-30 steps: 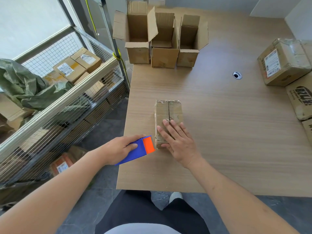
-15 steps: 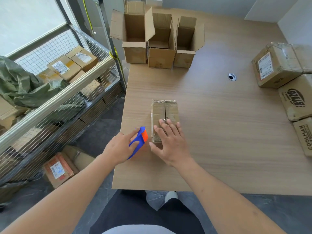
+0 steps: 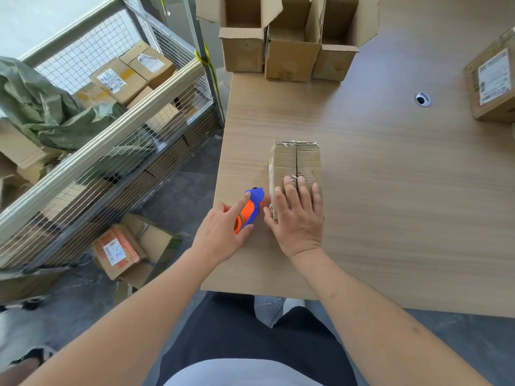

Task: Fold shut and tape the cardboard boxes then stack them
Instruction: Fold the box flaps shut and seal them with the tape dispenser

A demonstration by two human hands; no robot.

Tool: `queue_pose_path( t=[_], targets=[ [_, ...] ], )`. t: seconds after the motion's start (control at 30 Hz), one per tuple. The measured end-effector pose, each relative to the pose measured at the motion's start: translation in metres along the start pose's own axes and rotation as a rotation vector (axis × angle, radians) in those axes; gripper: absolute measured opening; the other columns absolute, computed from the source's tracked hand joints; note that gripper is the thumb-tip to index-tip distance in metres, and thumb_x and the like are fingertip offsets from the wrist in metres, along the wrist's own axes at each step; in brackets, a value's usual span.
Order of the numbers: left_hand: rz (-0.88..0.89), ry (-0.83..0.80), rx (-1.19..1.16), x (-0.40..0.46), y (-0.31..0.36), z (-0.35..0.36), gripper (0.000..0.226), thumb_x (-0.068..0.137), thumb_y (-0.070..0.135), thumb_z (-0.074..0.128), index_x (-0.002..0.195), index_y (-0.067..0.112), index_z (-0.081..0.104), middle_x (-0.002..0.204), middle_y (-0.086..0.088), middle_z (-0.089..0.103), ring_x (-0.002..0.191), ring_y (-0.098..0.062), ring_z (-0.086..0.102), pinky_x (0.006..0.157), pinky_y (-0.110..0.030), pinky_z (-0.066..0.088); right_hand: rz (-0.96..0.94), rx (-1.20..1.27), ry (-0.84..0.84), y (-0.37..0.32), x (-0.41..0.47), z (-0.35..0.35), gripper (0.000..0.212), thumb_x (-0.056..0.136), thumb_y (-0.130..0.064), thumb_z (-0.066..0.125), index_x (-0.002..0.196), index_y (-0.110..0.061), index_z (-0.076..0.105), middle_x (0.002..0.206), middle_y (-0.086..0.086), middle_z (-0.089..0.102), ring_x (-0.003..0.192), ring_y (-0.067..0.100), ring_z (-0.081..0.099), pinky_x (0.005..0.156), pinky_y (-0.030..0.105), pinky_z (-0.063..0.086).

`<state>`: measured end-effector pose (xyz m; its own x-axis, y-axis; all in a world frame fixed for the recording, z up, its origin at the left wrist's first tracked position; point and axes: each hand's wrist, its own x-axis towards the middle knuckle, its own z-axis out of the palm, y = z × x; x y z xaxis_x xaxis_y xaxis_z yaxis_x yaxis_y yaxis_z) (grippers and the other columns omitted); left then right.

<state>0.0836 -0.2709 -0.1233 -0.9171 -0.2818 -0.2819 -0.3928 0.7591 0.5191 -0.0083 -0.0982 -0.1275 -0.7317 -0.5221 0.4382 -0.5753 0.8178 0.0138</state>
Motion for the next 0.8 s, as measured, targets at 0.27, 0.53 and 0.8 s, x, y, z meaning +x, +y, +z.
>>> queue_pose_path(
  t=[0.27, 0.53, 0.8],
  targets=[
    [0.047, 0.016, 0.162, -0.002, 0.008, -0.016, 0.061, 0.097, 0.052, 0.056, 0.153, 0.043, 0.034, 0.1, -0.002, 0.051, 0.083, -0.023, 0.054, 0.07, -0.033, 0.046, -0.019, 0.262, -0.257, 0.022, 0.001, -0.023, 0.102, 0.052, -0.062, 0.09, 0.138, -0.015, 0.06, 0.155, 0.006, 0.048, 0.147, 0.033, 0.039, 0.122, 0.053, 0.029],
    [0.368, 0.1, -0.018, -0.004, 0.036, -0.029, 0.037, 0.098, 0.032, 0.067, 0.135, 0.028, 0.065, 0.114, -0.001, 0.051, 0.09, -0.014, 0.054, 0.068, -0.034, 0.052, -0.11, 0.421, -0.586, 0.054, 0.012, -0.052, 0.105, 0.073, -0.051, 0.086, 0.159, -0.029, 0.031, 0.169, -0.01, 0.014, 0.158, 0.016, 0.009, 0.128, 0.038, 0.009],
    [0.633, 0.12, -0.118, 0.0, 0.063, -0.02, 0.035, 0.085, 0.026, 0.084, 0.115, 0.013, 0.074, 0.113, -0.007, 0.056, 0.091, -0.026, 0.062, 0.074, -0.042, 0.058, -0.105, 0.547, -0.562, 0.072, -0.003, -0.064, 0.083, 0.082, -0.05, 0.08, 0.153, -0.026, 0.045, 0.165, -0.005, 0.03, 0.156, 0.019, 0.021, 0.128, 0.036, 0.012]
  ],
)
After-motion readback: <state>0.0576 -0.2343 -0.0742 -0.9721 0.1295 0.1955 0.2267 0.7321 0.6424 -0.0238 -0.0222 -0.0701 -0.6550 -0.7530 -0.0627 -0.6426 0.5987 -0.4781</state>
